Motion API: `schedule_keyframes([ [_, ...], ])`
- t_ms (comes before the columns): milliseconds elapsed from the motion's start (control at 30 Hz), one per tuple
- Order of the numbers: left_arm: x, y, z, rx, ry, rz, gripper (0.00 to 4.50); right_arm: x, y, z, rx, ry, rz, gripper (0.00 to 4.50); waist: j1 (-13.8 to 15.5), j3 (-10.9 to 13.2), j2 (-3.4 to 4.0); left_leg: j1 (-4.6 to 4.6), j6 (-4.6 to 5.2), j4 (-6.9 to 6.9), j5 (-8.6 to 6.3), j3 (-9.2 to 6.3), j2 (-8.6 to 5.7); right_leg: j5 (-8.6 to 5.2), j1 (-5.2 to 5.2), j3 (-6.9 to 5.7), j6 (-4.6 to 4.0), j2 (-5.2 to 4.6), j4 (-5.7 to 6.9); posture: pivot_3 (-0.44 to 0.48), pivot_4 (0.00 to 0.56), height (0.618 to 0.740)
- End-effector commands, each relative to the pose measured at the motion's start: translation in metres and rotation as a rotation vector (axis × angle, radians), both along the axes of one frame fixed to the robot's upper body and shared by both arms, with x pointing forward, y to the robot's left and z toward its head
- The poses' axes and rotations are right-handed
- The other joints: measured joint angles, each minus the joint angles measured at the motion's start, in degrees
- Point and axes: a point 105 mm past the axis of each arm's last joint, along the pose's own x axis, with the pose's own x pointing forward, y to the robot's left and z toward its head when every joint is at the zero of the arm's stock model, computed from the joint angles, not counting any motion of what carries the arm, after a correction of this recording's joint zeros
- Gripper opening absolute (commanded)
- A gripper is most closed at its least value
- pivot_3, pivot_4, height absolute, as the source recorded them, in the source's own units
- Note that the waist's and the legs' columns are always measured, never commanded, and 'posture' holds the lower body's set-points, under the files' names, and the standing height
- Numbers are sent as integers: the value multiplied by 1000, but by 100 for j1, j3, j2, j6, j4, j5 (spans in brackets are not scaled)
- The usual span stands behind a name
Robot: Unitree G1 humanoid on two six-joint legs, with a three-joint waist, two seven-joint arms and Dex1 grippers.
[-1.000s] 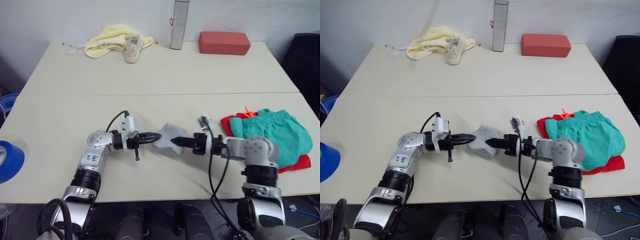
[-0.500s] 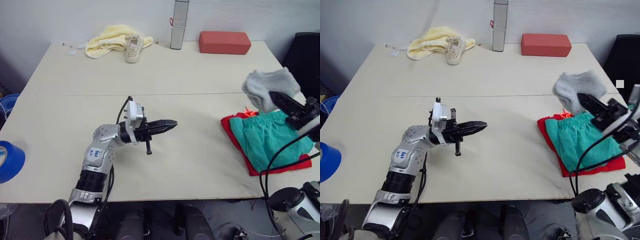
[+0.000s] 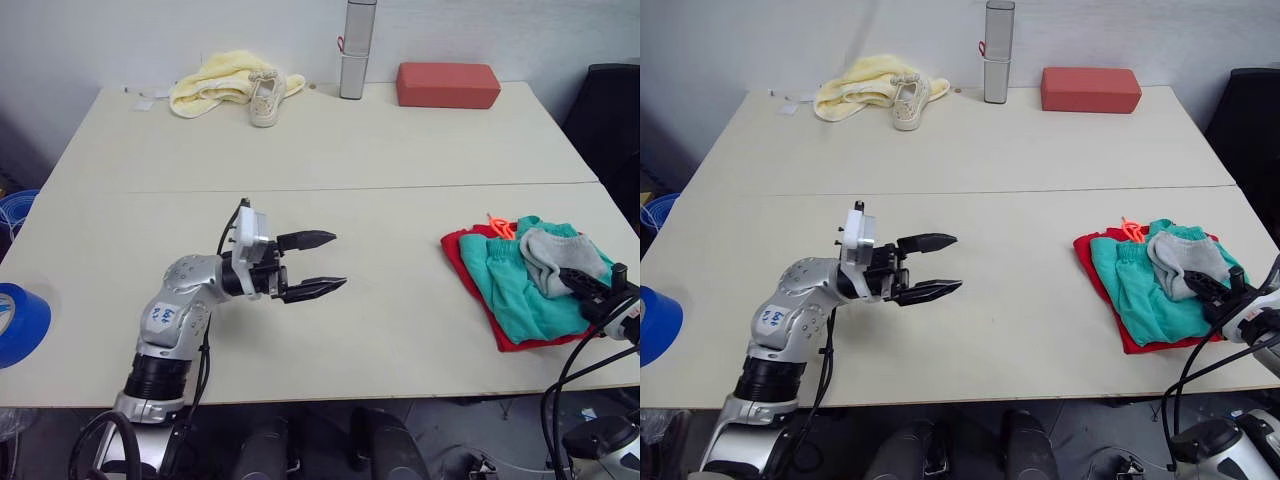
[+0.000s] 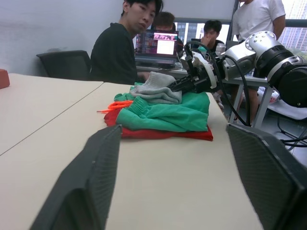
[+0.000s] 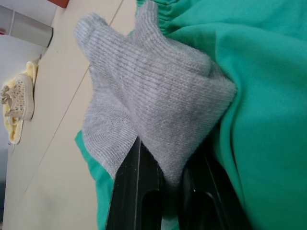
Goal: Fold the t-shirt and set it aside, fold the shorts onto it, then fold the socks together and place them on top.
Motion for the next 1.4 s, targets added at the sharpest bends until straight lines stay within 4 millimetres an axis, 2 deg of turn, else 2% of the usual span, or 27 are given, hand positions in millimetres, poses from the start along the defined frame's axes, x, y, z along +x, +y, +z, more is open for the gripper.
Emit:
schedule_keyframes([
  [33,-7,4,8,-16,-24,15,4453,-5,-18,-4,-46,76,-74,0,11,0,0,1,0,0,0,0,0,0,2,0,0,0,-1,0,150,740],
  [167,-10,10,11,-23,-17,50,4453,-7,-26,3,-44,75,-99,0,49,0,0,0,0,1,0,-4,-1,2,6,0,4,-1,-11,0,150,740],
  [233,-11,14,9,-11,-11,59,4500,-11,-23,10,-47,60,-70,703,69,0,0,0,0,1,0,-4,-1,2,6,-1,4,-1,-12,0,150,740],
  [300,-9,19,7,0,-1,74,4500,-18,-22,15,-67,55,-41,1125,90,0,1,1,0,0,0,-5,0,2,6,-1,4,-2,-12,0,150,740],
  [500,-4,33,-1,33,12,112,4500,-48,-30,32,-178,51,15,3059,188,1,3,-4,4,-2,-4,-9,-1,3,8,-5,5,-3,-29,0,150,740],
  [567,-3,40,-6,72,-1,135,4500,-67,-33,47,-261,52,62,3816,189,1,6,-5,7,-2,-6,-8,-1,5,10,-5,8,-4,-35,0,150,740],
  [633,-2,47,-10,104,-7,154,4500,-79,-27,65,-333,18,126,4433,185,1,13,-3,9,-8,-9,-8,-1,5,12,-5,8,-4,-43,0,150,740],
  [767,2,63,-20,185,-16,243,4500,-92,2,93,-561,-88,317,4433,130,2,11,8,34,-20,-29,-8,7,5,17,-2,8,5,-49,0,150,740],
  [833,1,72,-24,223,-28,282,4500,-89,28,106,-738,-276,446,4433,122,2,10,10,24,-32,-36,-8,11,4,18,-2,8,9,-58,0,150,740],
  [900,-4,81,-30,262,-36,304,4500,-82,55,104,-910,-420,599,4433,116,4,5,15,0,-39,-48,-7,12,5,19,-1,9,14,-63,0,150,740],
  [1000,-20,94,-37,304,-65,312,4500,-63,91,88,-1096,-615,776,4433,108,6,-5,16,-40,-44,-34,-5,12,5,18,-2,11,16,-72,0,150,740],
  [1067,-26,104,-45,337,-63,343,4500,-57,118,75,-1105,-730,882,4433,128,6,-6,15,-48,-48,-35,-4,9,5,16,-3,11,11,-76,0,150,740],
  [1167,-31,119,-55,397,-61,420,4500,-58,160,45,-1125,-897,1104,4433,204,8,-3,13,-53,-57,-32,-7,4,4,11,-8,9,7,-79,0,150,740],
  [1267,-34,130,-62,435,-70,476,4500,-54,182,17,-1116,-994,1228,4433,226,8,-5,14,-57,-60,-32,-10,6,2,13,-14,6,6,-83,0,150,740],
  [1400,-40,136,-67,465,-83,500,4500,-46,190,-2,-1114,-1043,1277,4433,252,9,-5,18,-54,-55,-33,-9,2,3,15,-11,6,-5,-82,0,150,740],
])
